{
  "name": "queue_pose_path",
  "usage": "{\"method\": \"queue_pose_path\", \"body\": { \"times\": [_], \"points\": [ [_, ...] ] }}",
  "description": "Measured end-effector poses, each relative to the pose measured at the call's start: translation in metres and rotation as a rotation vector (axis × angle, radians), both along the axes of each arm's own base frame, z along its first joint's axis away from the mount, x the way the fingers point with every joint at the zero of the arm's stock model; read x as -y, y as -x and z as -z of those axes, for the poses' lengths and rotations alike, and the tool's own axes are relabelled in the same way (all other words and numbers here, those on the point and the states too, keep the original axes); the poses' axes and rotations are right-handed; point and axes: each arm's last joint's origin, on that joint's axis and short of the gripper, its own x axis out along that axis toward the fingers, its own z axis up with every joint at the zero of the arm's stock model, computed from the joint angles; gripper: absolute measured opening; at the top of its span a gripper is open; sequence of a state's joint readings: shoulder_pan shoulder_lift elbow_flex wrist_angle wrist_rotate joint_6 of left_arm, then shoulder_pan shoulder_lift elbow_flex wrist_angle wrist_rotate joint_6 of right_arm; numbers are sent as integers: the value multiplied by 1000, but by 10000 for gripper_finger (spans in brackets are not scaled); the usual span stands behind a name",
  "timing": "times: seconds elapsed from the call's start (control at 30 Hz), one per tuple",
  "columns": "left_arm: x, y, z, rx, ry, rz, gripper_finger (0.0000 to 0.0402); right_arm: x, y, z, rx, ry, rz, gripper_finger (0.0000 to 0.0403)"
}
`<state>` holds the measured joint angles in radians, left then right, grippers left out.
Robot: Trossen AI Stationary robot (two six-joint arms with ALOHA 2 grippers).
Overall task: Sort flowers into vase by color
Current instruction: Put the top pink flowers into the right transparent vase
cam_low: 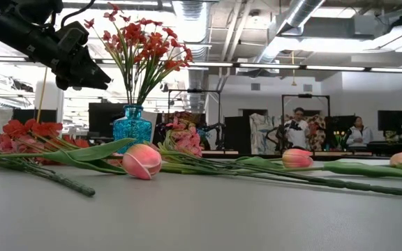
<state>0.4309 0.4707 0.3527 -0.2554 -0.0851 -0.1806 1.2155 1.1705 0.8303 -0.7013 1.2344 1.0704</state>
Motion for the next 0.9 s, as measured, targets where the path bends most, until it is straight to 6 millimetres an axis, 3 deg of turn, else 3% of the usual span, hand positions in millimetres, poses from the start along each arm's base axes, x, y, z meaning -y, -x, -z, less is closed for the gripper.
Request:
{"method": "queue_pose_path", "body": {
  "times": [0.53,0.9],
  "points": [
    [0,0,0,-1,-1,1,181,31,12,-27,-90,-174,-94,179],
    [0,0,0,-6,-9,4,181,64,24,-38,-73,-153,-74,179]
  ]
}}
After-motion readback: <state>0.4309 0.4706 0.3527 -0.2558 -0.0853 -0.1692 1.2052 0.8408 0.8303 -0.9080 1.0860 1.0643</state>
